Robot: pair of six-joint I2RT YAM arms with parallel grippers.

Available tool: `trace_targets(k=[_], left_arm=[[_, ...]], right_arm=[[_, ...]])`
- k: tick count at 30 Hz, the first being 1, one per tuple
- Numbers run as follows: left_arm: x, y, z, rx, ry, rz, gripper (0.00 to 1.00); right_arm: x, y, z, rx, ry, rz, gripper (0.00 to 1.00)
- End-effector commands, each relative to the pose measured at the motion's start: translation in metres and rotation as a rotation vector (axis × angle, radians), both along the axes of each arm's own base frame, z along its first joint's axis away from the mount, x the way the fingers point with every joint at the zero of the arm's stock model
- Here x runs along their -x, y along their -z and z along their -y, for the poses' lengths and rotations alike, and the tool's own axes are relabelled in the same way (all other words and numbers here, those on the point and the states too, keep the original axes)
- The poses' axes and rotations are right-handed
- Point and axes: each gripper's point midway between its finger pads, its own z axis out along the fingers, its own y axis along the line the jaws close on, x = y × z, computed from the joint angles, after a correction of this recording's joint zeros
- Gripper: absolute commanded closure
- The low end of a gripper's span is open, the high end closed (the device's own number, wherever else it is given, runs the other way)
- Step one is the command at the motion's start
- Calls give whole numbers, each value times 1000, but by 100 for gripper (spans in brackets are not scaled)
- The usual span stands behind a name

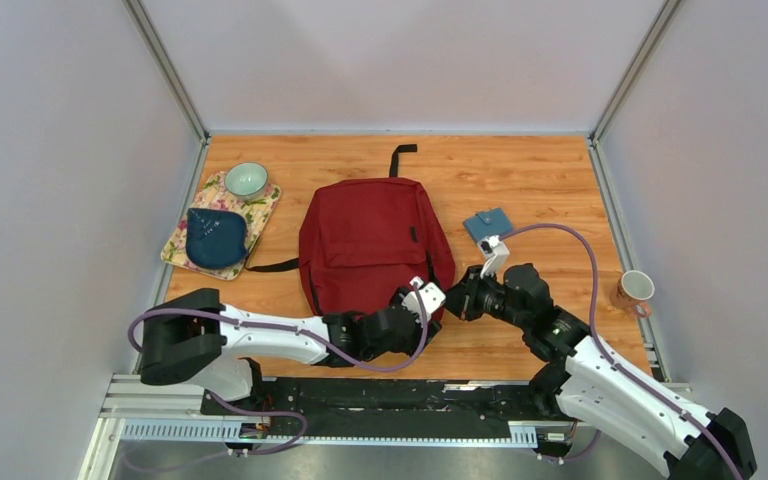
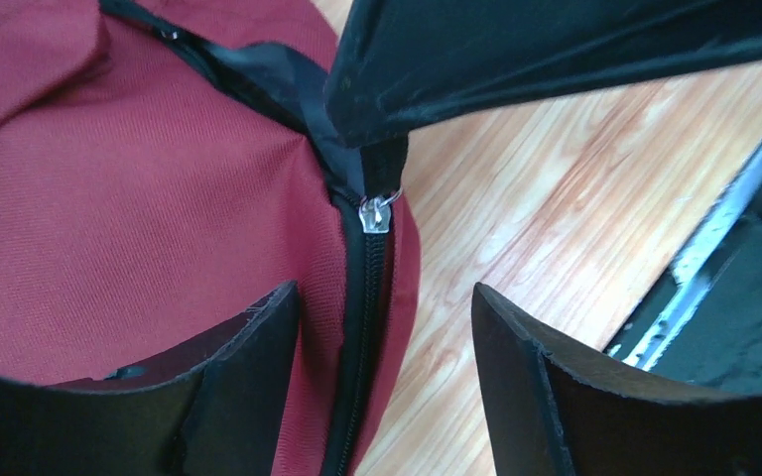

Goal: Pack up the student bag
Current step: Zip the student bag at the center of the board.

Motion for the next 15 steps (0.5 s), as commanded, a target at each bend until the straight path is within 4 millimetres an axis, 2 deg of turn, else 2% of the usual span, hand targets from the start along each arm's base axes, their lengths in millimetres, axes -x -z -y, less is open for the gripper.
trace_targets(k=[1, 2, 5, 6, 7, 9, 12, 14, 15], left_arm=[[-9, 2, 11, -1, 8, 17, 36], [-10, 3, 11, -4, 6, 14, 52], [-9, 10, 8, -24, 5, 1, 77], [-8, 12, 7, -28, 7, -7, 93], [-5, 15, 4, -32, 12, -20, 100], [2, 23, 0, -37, 27, -54, 100], [18, 41, -10, -43, 52, -126, 100], [30, 56, -19, -62, 67, -163, 100], [36, 61, -22, -72, 75, -179, 100]], right_arm=[[-3, -9, 1, -24, 16, 27, 100], [-3, -9, 1, -23, 18, 25, 100], [-8, 0, 7, 13, 67, -3, 100], [-11, 6, 10, 33, 88, -19, 100], [-17, 12, 15, 55, 134, -26, 100], [-24, 27, 19, 95, 177, -57, 100], [-40, 38, 21, 145, 235, -68, 100], [-48, 37, 19, 149, 246, -67, 100], [-58, 39, 24, 172, 288, -66, 100]])
